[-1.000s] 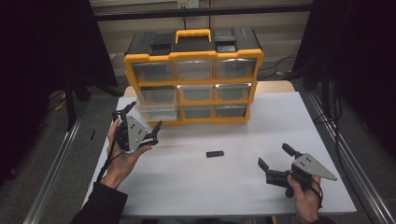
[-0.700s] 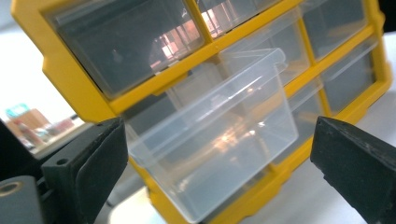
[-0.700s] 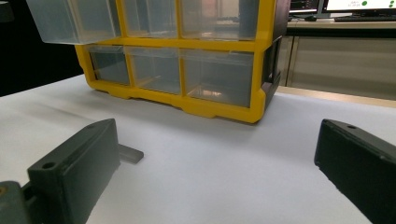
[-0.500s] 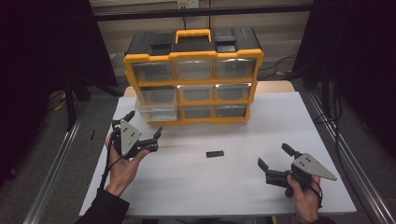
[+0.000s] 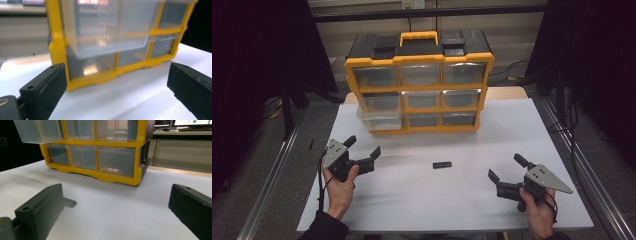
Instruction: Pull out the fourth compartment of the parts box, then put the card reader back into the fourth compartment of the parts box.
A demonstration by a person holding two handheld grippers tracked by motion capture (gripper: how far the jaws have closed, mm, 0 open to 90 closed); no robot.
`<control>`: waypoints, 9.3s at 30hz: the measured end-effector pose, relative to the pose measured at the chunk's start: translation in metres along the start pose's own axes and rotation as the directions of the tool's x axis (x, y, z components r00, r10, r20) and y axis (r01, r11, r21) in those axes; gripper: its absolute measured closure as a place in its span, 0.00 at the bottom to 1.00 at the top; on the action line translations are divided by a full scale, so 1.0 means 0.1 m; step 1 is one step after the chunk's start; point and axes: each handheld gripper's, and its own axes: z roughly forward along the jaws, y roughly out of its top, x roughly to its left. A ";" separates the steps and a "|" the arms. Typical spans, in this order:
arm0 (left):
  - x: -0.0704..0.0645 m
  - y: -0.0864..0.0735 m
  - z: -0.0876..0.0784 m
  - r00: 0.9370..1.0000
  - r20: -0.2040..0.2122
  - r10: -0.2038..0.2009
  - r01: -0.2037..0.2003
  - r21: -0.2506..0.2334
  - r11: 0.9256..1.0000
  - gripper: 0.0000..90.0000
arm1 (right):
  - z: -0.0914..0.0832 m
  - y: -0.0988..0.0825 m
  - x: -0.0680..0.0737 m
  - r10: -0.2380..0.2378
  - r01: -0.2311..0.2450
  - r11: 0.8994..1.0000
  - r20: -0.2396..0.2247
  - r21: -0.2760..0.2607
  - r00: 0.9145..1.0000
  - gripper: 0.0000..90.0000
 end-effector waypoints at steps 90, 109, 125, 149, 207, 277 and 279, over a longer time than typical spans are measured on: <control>-0.46 -0.12 -0.05 0.951 0.301 0.069 -0.101 0.092 0.991 0.05 | -0.09 -0.01 -0.04 0.029 -0.029 1.000 0.041 -0.001 0.999 0.00; -0.71 0.03 0.32 0.910 0.409 0.072 -0.153 0.170 0.973 0.06 | -0.07 -0.01 -0.03 0.018 -0.018 1.000 0.026 -0.001 1.000 0.00; -0.79 0.04 0.58 0.850 0.519 0.088 -0.229 0.214 0.950 0.05 | -0.07 -0.01 -0.03 0.019 -0.019 1.000 0.025 -0.001 1.000 0.00; -1.04 0.11 0.97 0.798 0.592 0.115 -0.331 0.270 0.904 0.04 | -0.07 -0.01 -0.02 0.017 -0.017 1.000 0.019 -0.001 1.000 0.00; -1.32 0.09 1.89 0.653 0.744 0.142 -0.656 0.461 0.598 0.32 | -0.06 -0.01 -0.02 0.009 -0.009 1.000 -0.001 0.005 1.000 0.00; -1.10 0.37 1.47 0.680 0.721 0.132 -0.555 0.389 0.736 0.82 | -0.07 -0.01 -0.02 0.009 -0.009 1.000 0.011 0.006 1.000 0.00; -1.09 0.38 1.44 0.680 0.722 0.128 -0.547 0.384 0.744 0.82 | -0.07 -0.01 -0.02 0.006 -0.007 1.000 0.011 0.006 1.000 0.00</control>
